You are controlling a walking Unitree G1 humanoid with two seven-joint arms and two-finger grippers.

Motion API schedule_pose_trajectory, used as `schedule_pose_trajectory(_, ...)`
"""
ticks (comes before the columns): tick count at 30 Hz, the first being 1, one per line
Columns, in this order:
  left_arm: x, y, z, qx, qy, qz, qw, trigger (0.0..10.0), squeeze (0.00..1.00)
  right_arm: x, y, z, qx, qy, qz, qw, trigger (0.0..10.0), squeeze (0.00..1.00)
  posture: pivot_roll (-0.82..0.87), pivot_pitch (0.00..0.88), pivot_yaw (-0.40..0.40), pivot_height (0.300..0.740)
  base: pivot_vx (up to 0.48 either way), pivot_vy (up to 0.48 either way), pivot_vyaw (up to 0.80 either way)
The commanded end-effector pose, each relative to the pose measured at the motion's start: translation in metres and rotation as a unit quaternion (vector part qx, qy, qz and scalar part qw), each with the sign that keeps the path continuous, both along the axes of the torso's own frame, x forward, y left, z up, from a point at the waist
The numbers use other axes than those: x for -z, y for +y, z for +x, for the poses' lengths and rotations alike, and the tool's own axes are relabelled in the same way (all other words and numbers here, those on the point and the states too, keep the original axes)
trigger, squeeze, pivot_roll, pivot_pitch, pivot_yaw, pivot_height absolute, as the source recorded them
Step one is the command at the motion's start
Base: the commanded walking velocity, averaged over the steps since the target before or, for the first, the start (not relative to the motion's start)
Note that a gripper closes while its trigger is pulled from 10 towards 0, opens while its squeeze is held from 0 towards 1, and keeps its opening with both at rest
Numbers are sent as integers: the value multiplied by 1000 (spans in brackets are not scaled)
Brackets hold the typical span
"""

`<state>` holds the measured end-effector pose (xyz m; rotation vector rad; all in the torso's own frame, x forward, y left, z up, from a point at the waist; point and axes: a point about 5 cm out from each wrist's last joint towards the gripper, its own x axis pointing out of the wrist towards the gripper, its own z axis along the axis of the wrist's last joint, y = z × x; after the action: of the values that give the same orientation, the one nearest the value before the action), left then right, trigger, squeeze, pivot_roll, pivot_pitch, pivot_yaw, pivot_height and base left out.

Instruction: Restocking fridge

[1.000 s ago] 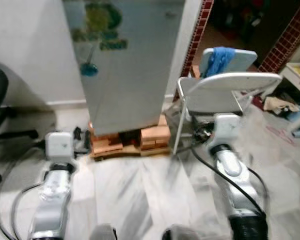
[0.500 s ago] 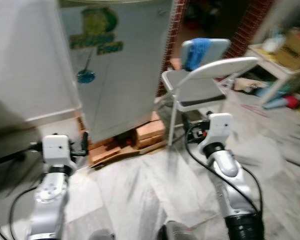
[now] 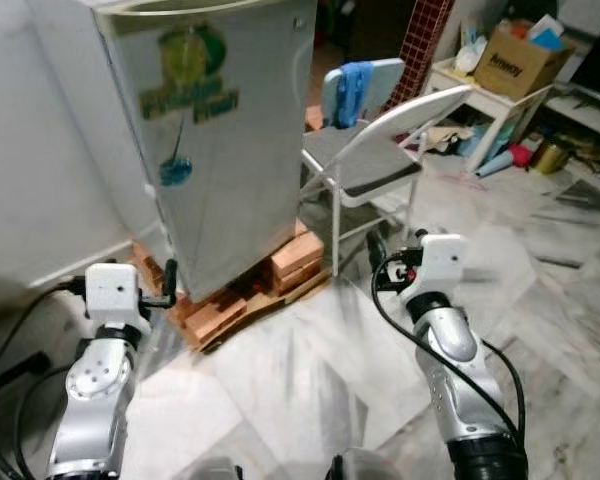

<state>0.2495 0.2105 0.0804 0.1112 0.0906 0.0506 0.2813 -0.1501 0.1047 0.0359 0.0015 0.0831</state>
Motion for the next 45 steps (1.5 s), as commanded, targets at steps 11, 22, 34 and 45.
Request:
schedule_pose_trajectory(11,3,-10,-3,36,5,-19,999,10000,0,0,-8,5,12,1,-7,1000,10000,0,-14,48,-17,740,0,479,-130)
schedule_pose_trajectory(22,2,-18,0,54,0,-30,998,10000,0,-10,-3,12,-11,-20,-22,999,10000,0,-16,52,-17,740,0,438,-800)
schedule_pose_trajectory(34,9,-21,-5,61,11,-26,998,10000,0,-6,-2,10,-14,-16,-26,999,10000,0,-15,51,-19,740,40,422,-702)
schedule_pose_trajectory(45,8,-25,-5,71,1,-27,997,10000,0,-9,-2,14,-20,-18,-34,999,10000,0,-11,54,-36,740,190,393,-242)
